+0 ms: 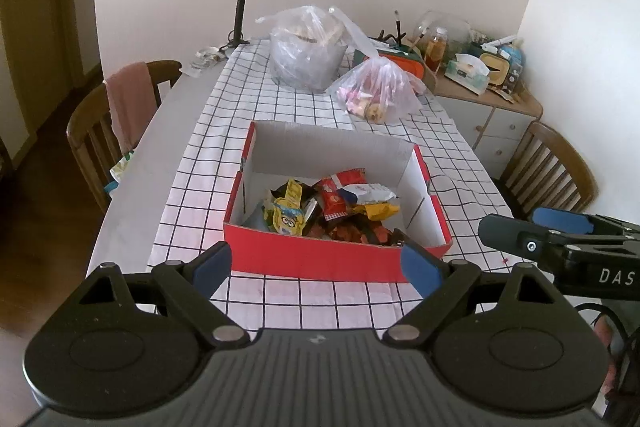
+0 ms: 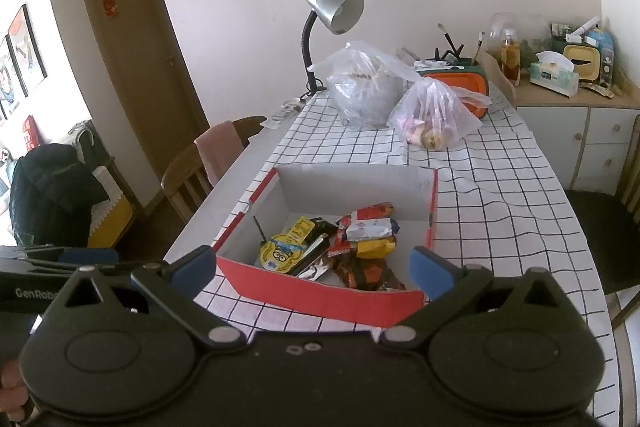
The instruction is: Organize snacks
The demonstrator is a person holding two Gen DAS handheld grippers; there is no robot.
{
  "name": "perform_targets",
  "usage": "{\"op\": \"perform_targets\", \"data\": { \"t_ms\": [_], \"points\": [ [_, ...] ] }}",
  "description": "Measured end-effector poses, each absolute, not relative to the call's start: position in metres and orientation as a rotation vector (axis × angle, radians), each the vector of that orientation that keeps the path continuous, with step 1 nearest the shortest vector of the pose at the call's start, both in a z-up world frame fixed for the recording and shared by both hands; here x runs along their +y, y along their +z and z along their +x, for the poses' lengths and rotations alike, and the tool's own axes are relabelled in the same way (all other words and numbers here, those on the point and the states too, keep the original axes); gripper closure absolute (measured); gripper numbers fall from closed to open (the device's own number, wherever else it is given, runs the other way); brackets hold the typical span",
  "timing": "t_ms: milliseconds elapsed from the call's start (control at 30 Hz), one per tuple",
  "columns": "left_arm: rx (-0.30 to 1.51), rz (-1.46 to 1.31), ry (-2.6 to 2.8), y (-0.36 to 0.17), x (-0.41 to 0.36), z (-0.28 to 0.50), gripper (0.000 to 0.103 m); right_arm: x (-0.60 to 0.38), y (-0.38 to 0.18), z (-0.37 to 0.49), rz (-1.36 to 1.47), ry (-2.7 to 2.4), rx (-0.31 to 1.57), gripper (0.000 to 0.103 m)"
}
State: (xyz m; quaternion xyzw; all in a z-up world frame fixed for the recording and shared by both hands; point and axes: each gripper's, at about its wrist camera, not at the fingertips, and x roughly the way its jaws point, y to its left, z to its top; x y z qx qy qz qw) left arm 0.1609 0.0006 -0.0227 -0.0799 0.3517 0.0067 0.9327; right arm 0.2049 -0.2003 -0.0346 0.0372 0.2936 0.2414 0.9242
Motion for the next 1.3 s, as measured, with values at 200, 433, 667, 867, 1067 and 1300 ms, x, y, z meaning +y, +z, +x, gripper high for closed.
{"op": "perform_targets", "data": {
  "t_ms": [200, 433, 667, 867, 1067, 1300],
  "points": [
    [0.717, -0.161, 0.021, -0.023, 0.002, 0.16, 0.011, -0.199, -0.035, 0.204, 0.077, 0.497, 0.602, 0.0],
    [0.71, -0.158, 0.019, -0.022, 0.001, 0.157, 0.011, -0.198, -0.034, 0.204, 0.072, 0.492, 0.599, 0.0],
    [0.69, -0.153, 0.01, -0.016, -0.002, 0.154, 0.011, -0.196, -0.032, 0.203, 0.071, 0.485, 0.595, 0.0],
    [0.674, -0.152, 0.006, -0.012, -0.004, 0.151, 0.011, -0.196, -0.032, 0.199, 0.075, 0.482, 0.591, 0.0],
    [0.67, -0.15, 0.007, -0.011, -0.003, 0.147, 0.011, -0.195, -0.031, 0.195, 0.077, 0.479, 0.591, 0.0],
    [0.669, -0.148, -0.006, -0.01, -0.002, 0.136, 0.011, -0.193, -0.031, 0.181, 0.076, 0.462, 0.593, 0.0]
  ]
}}
